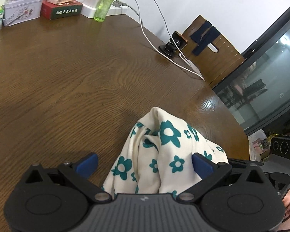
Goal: Fold clothes
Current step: 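Grasp the folded shirt bundle from both sides with both grippers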
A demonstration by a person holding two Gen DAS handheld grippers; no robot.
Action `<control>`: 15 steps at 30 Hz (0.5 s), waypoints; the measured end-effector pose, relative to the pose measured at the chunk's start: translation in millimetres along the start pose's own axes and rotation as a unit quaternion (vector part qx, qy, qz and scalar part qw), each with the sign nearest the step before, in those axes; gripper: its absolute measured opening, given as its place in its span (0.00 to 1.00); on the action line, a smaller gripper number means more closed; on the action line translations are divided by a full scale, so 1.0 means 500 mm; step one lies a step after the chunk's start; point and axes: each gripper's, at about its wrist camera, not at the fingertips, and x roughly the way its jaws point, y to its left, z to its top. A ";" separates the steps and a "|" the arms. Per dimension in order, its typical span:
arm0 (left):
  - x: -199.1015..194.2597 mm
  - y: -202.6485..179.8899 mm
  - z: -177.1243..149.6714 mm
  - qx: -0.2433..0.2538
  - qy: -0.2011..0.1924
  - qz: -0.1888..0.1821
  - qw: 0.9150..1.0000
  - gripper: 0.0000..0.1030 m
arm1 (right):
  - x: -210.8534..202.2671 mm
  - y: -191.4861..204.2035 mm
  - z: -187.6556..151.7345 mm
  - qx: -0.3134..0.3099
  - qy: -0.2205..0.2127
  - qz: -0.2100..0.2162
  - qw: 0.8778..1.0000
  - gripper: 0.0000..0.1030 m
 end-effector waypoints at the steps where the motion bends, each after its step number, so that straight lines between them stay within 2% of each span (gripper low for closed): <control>1: 0.000 -0.001 -0.001 -0.001 0.000 0.000 1.000 1.00 | 0.001 0.001 0.001 -0.001 0.000 0.000 1.000 0.99; 9: 0.000 -0.009 -0.006 -0.005 -0.004 -0.001 1.000 0.92 | 0.007 0.001 0.005 0.005 -0.004 0.009 1.000 0.99; 10: 0.000 -0.010 -0.006 -0.006 -0.004 -0.002 1.000 0.91 | 0.007 0.000 0.005 0.006 -0.005 0.011 1.000 0.97; 12: 0.002 -0.011 -0.008 -0.014 -0.001 -0.012 1.000 0.78 | 0.007 -0.002 0.004 0.008 -0.008 0.012 1.000 0.93; 15: 0.006 -0.008 -0.014 -0.029 -0.001 -0.031 0.999 0.69 | 0.007 -0.012 0.004 0.020 -0.013 0.014 1.000 0.77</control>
